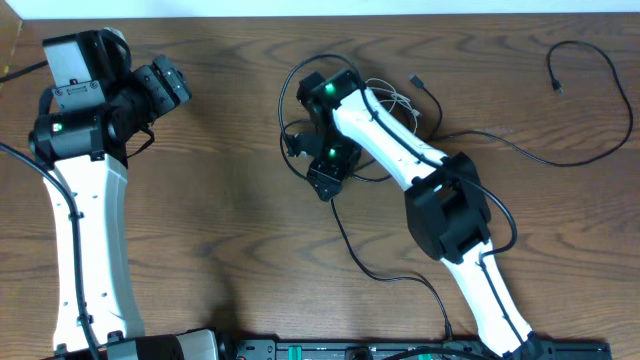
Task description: Untangle cables
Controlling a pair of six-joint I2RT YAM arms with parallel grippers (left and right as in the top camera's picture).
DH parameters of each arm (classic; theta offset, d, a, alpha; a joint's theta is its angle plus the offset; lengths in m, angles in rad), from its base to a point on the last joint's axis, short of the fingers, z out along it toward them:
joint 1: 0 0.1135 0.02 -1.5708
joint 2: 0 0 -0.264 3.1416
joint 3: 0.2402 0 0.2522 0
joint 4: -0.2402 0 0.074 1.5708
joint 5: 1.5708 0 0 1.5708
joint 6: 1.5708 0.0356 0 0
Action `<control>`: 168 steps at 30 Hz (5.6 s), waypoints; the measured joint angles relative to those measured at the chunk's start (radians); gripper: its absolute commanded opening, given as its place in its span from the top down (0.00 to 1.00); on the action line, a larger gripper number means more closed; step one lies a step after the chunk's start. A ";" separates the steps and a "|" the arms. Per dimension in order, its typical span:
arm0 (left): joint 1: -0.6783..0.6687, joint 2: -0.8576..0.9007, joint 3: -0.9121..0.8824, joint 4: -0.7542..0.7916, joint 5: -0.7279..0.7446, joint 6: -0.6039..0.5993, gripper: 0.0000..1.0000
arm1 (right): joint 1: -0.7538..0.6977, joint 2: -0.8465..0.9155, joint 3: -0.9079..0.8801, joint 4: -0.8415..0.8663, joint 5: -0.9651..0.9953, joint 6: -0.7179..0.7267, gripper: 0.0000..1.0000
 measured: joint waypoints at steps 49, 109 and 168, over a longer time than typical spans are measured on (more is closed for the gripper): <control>0.000 0.001 0.000 0.000 0.000 0.000 0.08 | 0.071 0.010 -0.094 0.144 0.184 0.317 0.99; 0.000 0.001 0.000 0.000 -0.003 0.000 0.08 | -1.239 -0.348 -0.092 0.547 0.299 0.317 0.01; 0.000 0.001 -0.001 -0.001 -0.003 0.000 0.08 | -0.712 -0.132 -0.104 0.342 0.130 0.661 0.55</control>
